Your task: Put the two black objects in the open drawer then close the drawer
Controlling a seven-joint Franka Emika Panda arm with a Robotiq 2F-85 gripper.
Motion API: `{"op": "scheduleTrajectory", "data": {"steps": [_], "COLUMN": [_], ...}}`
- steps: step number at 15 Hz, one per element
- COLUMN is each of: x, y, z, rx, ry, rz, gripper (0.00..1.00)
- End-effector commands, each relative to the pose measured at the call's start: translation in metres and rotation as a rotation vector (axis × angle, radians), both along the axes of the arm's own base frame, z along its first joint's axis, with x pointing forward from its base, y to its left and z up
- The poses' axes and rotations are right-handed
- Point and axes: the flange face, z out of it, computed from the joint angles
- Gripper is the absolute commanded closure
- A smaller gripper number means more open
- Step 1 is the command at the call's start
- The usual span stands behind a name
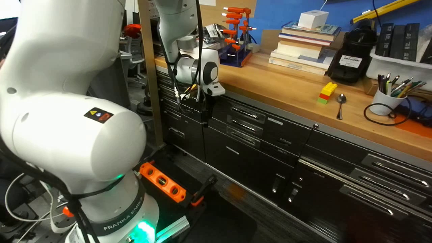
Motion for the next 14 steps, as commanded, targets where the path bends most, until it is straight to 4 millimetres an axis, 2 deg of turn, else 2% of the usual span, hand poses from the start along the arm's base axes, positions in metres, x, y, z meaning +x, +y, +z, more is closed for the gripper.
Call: {"op": "scheduleTrajectory", "data": {"steps": [1, 7, 14], "x": [-0.037, -0.082, -0.112], "y": [-0.045, -0.118, -0.199], "z": [0.039, 0.111, 0.222], "rx": [-0.060, -0.115, -0.104], "ry": [0.093, 0.141, 0.102], "rz": [0.167, 0.439, 0.690], "gripper": [0.00, 0.00, 0.00]}}
